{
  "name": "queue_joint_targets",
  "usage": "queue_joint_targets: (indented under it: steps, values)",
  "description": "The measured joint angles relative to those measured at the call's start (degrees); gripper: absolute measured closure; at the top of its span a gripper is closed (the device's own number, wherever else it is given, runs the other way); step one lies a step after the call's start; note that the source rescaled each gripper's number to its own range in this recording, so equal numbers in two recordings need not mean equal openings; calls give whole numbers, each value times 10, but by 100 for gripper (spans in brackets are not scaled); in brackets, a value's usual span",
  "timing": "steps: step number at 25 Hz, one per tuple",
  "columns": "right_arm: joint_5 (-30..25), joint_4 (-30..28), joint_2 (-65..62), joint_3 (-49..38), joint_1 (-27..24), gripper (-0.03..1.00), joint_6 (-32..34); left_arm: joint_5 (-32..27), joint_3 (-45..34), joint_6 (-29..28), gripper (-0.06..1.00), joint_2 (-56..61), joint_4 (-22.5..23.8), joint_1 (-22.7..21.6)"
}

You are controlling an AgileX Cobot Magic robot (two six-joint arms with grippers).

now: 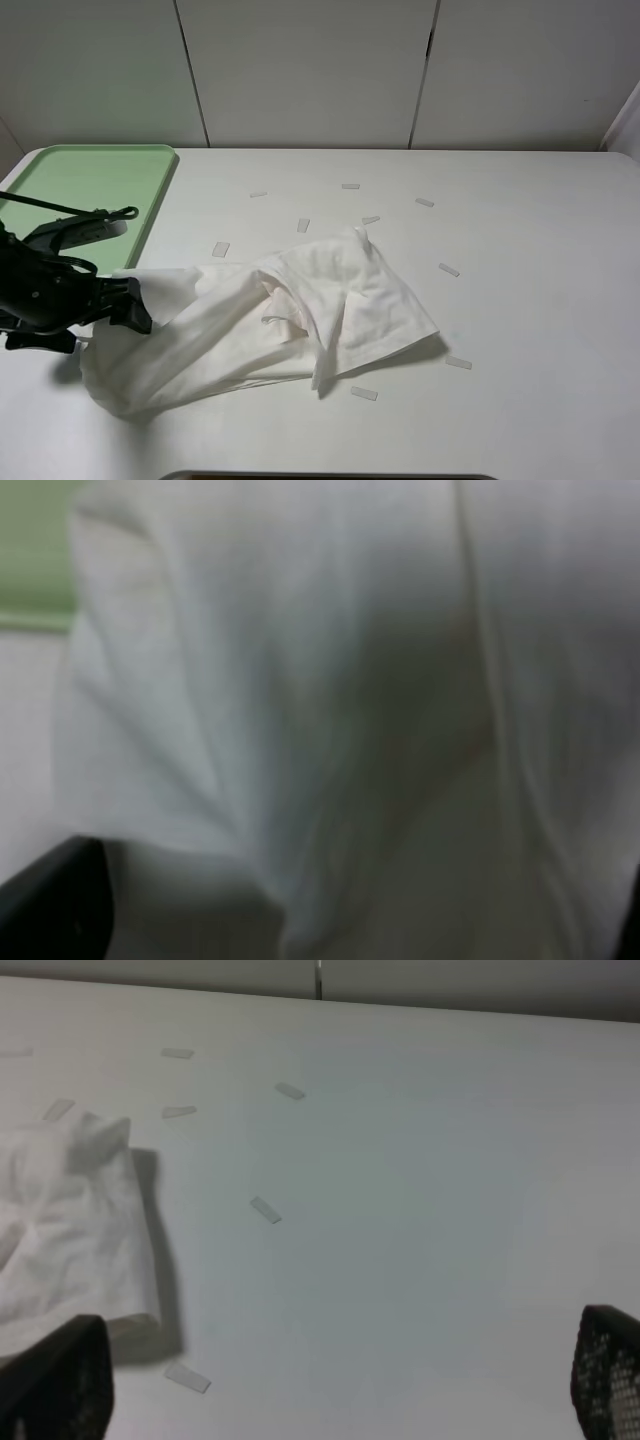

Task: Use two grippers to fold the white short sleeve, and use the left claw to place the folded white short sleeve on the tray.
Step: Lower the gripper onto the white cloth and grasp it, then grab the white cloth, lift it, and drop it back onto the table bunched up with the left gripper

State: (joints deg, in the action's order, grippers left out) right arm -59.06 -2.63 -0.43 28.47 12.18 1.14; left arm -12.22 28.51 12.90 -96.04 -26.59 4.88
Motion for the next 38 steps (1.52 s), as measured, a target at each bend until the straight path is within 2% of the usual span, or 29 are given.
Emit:
queue_joint_targets:
  steps: [6,10,12,13,14,16,18,25,28,30,34,35,36,38]
  values:
    - [0,0,0,0,0,-3,0,29,10,1,5,-21,-35,41]
    - [0,0,0,0,0,-3,0,34,11,2,16,-24,-83,96]
    - [0,0,0,0,0,-3,0,34,11,2,22,-26,-100,113]
    - [0,0,0,0,0,-3,0,33,11,2,29,-27,-108,118]
    - [0,0,0,0,0,-3,0,33,11,2,29,-27,-108,118]
    - [0,0,0,0,0,-3,0,30,9,2,60,-33,-118,123]
    - [0,0,0,0,0,-3,0,29,8,2,82,-34,-119,124]
    - [0,0,0,0,0,-3,0,18,19,2,85,-16,-105,123]
    - [0,0,0,0,0,-3,0,-25,53,2,85,7,-59,110]
    - [0,0,0,0,0,-3,0,-79,85,1,85,20,-6,92]
    - [0,0,0,0,0,-3,0,-193,149,-54,85,29,131,45]
    - [0,0,0,0,0,-3,0,-213,159,-69,85,29,171,35]
    - [0,0,0,0,0,-3,0,-258,185,-101,85,30,244,20]
    - [0,0,0,0,0,-3,0,-296,207,-129,85,31,314,8]
